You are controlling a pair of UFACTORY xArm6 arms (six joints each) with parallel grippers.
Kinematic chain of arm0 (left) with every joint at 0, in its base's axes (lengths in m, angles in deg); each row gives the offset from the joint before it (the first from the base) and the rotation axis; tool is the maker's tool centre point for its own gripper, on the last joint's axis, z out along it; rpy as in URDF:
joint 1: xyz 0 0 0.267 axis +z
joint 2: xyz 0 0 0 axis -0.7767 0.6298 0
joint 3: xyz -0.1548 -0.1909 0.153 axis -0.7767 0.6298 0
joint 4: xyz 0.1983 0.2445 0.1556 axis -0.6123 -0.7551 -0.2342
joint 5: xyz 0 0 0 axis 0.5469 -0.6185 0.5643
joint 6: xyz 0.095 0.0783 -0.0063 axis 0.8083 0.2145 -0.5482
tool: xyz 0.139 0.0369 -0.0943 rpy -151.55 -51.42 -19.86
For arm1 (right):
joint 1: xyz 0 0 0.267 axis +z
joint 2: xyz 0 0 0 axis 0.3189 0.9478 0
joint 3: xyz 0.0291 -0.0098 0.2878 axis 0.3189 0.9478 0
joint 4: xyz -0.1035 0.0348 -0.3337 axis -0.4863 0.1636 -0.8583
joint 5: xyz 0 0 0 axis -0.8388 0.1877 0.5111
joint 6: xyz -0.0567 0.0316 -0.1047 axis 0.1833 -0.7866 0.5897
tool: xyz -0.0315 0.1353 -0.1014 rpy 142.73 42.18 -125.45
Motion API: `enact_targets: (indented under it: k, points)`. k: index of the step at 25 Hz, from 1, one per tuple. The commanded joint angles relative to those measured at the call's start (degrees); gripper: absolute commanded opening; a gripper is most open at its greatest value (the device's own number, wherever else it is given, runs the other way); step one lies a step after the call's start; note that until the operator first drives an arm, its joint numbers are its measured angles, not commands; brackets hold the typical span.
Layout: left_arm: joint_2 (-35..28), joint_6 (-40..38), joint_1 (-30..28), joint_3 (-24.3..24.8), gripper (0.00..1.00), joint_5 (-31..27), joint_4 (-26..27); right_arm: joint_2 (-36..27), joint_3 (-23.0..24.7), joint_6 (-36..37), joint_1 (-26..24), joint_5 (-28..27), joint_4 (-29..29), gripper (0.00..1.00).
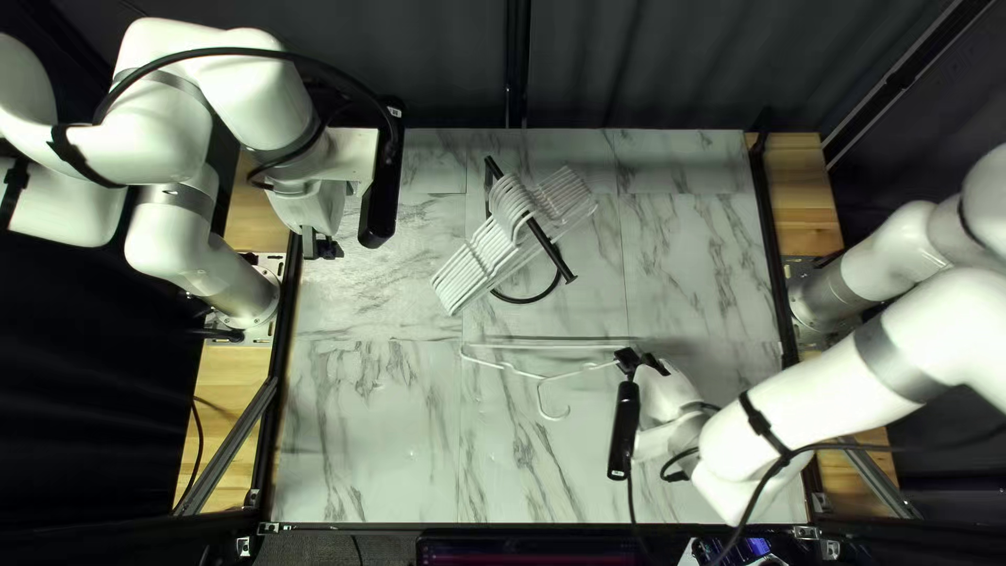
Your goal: Remove hangers from rack and place onto table
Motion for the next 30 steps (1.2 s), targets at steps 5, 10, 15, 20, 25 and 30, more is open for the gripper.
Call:
enact_targets:
  k: [5, 10, 15, 20, 25, 30]
  points:
    - [0.0, 0.0, 0.0, 0.0, 1.00, 0.0, 0.0, 2.2, -1.4, 0.2, -0.8, -2.0, 1.9, 0.00]
    - [0.0, 0.0, 0.0, 0.0, 1.00, 0.0, 0.0, 2.5, -0.4, -0.7, -1.4, -1.2, 1.5, 0.00]
    - [0.0, 0.0, 0.0, 0.0, 1.00, 0.0, 0.0, 1.8, 0.7, -1.4, -1.5, -0.4, 0.7, 0.00]
    - [0.0, 0.0, 0.0, 0.0, 1.00, 0.0, 0.0, 1.2, 1.2, -0.9, -1.6, -0.1, 1.1, 0.04]
    - [0.0, 0.0, 0.0, 0.0, 1.00, 0.0, 0.0, 1.3, 0.9, 0.0, -2.0, -0.1, 1.6, 0.10]
    - [0.0, 0.0, 0.0, 0.0, 1.00, 0.0, 0.0, 0.7, 0.3, 0.5, -2.1, -0.7, 2.4, 1.00]
